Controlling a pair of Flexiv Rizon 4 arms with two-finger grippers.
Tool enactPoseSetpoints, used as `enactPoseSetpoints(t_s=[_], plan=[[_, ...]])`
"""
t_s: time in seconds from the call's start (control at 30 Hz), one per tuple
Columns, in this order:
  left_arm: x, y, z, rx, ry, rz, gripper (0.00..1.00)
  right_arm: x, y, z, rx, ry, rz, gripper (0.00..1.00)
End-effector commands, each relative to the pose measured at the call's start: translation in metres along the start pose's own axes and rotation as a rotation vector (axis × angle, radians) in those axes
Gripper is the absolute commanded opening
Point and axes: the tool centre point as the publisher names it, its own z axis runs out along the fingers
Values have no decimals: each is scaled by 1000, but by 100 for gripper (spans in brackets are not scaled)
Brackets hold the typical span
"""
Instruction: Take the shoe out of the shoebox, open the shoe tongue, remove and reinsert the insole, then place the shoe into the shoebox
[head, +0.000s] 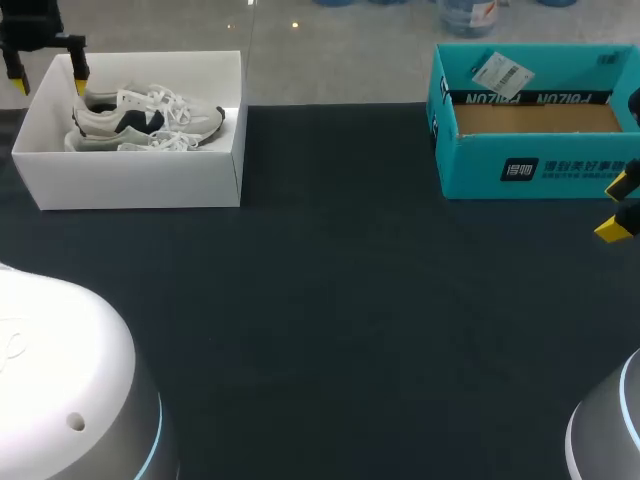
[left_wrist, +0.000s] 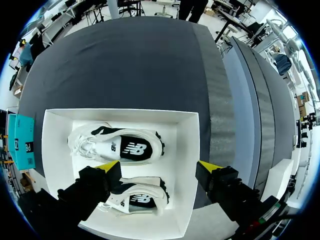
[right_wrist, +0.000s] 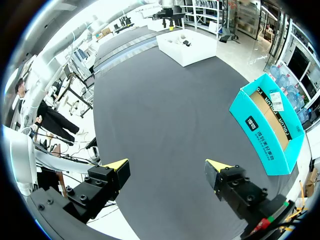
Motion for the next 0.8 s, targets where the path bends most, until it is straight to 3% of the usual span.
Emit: enactPoseSetpoints(t_s=[0.03, 0.43, 0.8], plan=[[-1, -12, 21, -123, 12, 5, 100, -1, 0, 1, 3, 1, 1, 100], [-5, -11, 61, -99, -4, 0, 100, -1, 0, 1, 3, 1, 1, 100], [-2, 4, 89, -66, -1, -39, 100, -1, 0, 1, 3, 1, 1, 100]])
